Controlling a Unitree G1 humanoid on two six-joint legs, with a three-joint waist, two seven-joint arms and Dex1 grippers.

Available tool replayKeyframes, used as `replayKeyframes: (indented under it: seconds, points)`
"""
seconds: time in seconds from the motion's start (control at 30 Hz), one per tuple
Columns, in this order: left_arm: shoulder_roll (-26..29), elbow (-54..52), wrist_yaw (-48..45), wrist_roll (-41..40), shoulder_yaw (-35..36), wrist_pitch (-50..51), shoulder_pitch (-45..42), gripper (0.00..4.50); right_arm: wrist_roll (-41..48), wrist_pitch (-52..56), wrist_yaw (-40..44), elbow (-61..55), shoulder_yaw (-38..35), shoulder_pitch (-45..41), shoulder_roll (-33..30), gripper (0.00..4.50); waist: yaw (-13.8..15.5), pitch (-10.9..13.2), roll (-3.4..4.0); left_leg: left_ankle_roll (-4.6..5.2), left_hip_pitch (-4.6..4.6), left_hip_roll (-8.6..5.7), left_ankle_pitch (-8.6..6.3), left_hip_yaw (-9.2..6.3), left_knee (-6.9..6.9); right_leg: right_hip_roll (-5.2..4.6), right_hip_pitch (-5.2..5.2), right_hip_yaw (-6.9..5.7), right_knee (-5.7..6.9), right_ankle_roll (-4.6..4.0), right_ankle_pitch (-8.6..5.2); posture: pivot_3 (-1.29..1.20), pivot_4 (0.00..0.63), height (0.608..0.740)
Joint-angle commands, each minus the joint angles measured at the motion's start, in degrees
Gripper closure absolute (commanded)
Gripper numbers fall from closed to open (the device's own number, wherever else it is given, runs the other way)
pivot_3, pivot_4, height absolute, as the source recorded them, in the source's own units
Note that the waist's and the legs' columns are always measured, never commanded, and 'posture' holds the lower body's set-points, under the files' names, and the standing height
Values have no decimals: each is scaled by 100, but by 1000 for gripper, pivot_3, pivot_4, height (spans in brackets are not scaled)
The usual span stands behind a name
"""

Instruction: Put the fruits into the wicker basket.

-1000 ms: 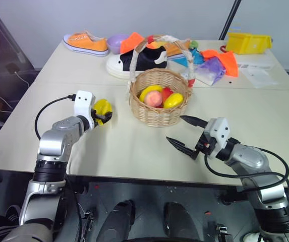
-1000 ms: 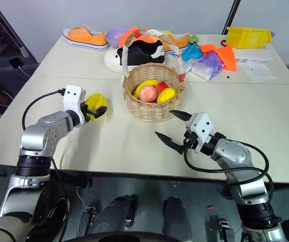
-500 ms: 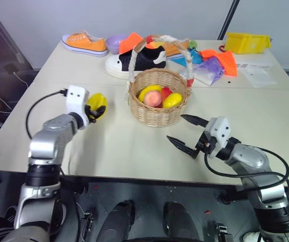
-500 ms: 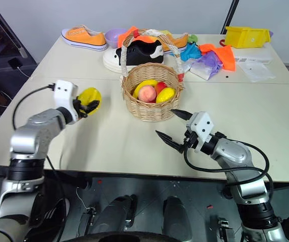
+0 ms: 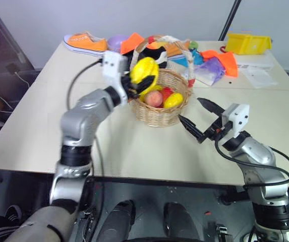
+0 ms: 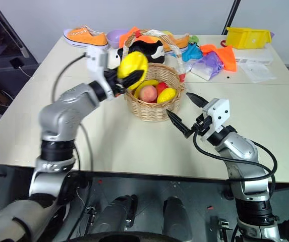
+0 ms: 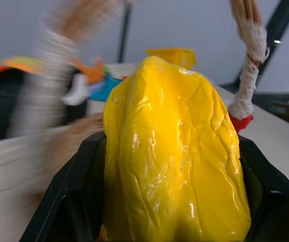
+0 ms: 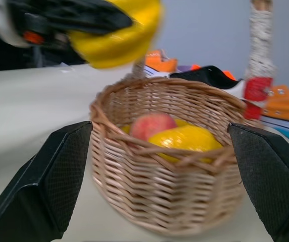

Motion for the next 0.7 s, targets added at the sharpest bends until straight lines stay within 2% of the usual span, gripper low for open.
replayKeyframes:
  seconds: [0.03, 0.07, 0.13, 0.2, 0.33, 0.4, 0.5, 0.6, 0.7]
  points:
    - [-70, 565, 51, 316, 34, -661, -311, 1667, -5, -63, -137, -292, -91, -19, 28, 0, -53, 0, 0, -1, 0, 1, 1, -2, -3, 2, -2, 0, 1, 0, 0, 0, 150, 740]
    - [-135, 658, -19, 244, 79, -713, -343, 841, -36, -74, -150, -318, -80, 17, 14, 0, -73, 0, 0, -2, 0, 1, 1, -3, -5, 3, -3, 0, 1, 0, 0, 0, 150, 740]
    - [-227, 744, -23, 200, 159, -907, -375, 55, -27, -50, -212, -360, -82, 57, 26, 0, -67, 0, 0, -2, -1, 2, 1, -3, -5, 2, -5, 1, 1, 0, 0, 0, 150, 740]
    - [-239, 522, -139, 24, 158, -663, -303, 55, -35, -57, -240, -350, -59, 71, 38, 0, -63, 0, 0, -1, -3, -1, 1, -2, -2, -2, -2, 1, -1, 0, 0, 0, 150, 740]
    - [-72, 59, -284, 272, -113, -766, -126, 55, -62, -89, -259, -205, -35, -51, 43, 0, -61, 0, 0, -1, -3, -3, 1, -3, 3, -3, 2, 1, 0, 1, 1, 0, 150, 740]
    - [138, -451, -414, 33, -27, -423, 130, 55, -109, -142, -363, -3, -100, -182, 101, 0, -91, 0, 1, -1, -2, -3, 1, -3, 3, -3, 2, 1, 0, 1, 1, 0, 150, 740]
    - [579, -1303, -812, -145, 1, -414, 769, 55, -269, -212, -538, 272, -116, -397, 164, 0, -112, -2, 5, -1, 3, 1, 1, 0, -2, 1, 0, 7, 4, 0, 1, 0, 150, 740]
    - [1273, -1822, -1403, 89, -41, -1045, 1642, 55, -375, -86, -769, 395, -116, -658, 197, 0, -107, -3, 9, -6, 4, 3, 4, -1, -7, 3, -5, 8, 8, -1, 1, 0, 150, 740]
    - [1556, -2259, -1568, -419, 565, -997, 2443, 55, -302, 325, -916, 387, -56, -1009, 191, 0, -76, -2, 10, -8, 3, 2, 5, 0, -7, 2, -7, 15, 8, -4, 2, 0, 150, 740]
